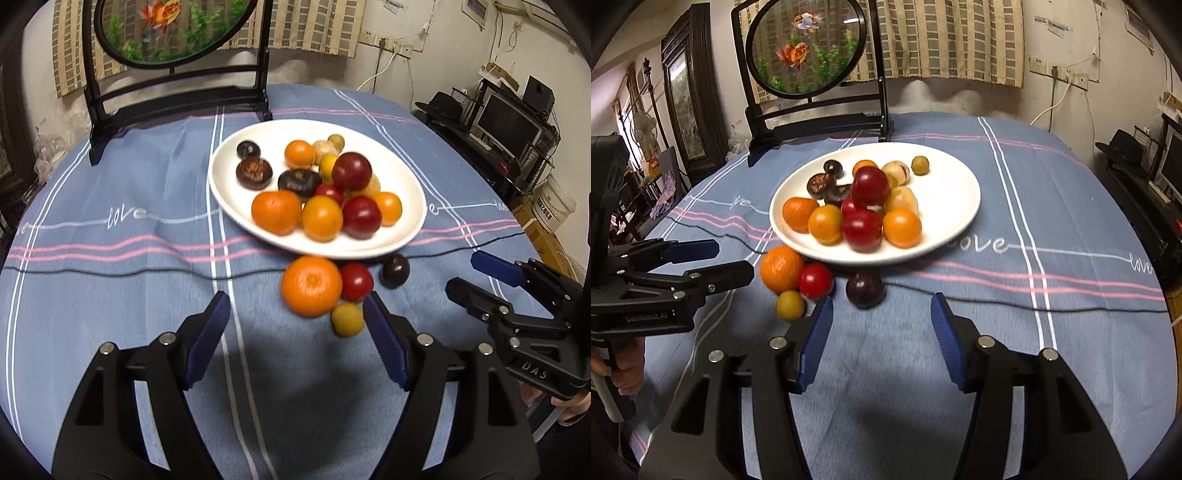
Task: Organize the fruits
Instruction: 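Place the dark fruit on the plate with the left tool while the right tool places the plum, then grasp a yellow fruit with the left tool while the right tool grasps a dark plum, then place the yellow fruit on the plate with the left tool while the right tool places the plum, then grasp the last orange with the left tool while the right tool grasps the red tomato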
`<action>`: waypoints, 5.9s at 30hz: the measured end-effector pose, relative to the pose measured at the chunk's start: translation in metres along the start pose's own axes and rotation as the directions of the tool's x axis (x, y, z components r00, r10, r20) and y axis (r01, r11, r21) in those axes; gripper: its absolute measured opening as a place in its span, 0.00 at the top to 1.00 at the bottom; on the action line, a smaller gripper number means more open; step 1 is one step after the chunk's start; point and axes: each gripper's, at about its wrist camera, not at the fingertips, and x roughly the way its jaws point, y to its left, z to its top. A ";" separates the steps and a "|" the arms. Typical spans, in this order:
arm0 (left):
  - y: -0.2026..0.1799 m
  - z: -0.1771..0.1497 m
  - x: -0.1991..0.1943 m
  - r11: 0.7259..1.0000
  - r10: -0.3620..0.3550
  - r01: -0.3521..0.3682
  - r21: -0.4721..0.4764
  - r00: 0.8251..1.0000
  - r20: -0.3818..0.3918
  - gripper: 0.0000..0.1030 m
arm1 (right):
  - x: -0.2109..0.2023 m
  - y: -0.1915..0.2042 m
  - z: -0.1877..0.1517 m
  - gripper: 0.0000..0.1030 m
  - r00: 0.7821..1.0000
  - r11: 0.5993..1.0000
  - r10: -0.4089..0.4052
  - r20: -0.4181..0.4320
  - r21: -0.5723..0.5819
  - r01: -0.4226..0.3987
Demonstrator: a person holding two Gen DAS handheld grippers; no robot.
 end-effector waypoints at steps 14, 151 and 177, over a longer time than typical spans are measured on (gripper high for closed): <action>0.007 -0.021 0.014 1.000 -0.009 0.009 -0.004 0.999 -0.052 0.26 | 0.031 0.010 -0.008 0.46 0.993 0.995 -0.054 -0.103 -0.095 0.045; 0.038 0.017 0.017 0.988 0.137 -0.132 -0.075 0.988 0.072 0.21 | 0.086 0.065 0.016 0.62 0.991 0.980 -0.046 -0.126 -0.198 0.021; -0.024 -0.005 0.058 0.995 -0.054 0.056 0.083 0.998 -0.029 0.59 | 0.028 0.010 0.001 0.70 0.999 0.999 -0.016 -0.043 -0.038 0.015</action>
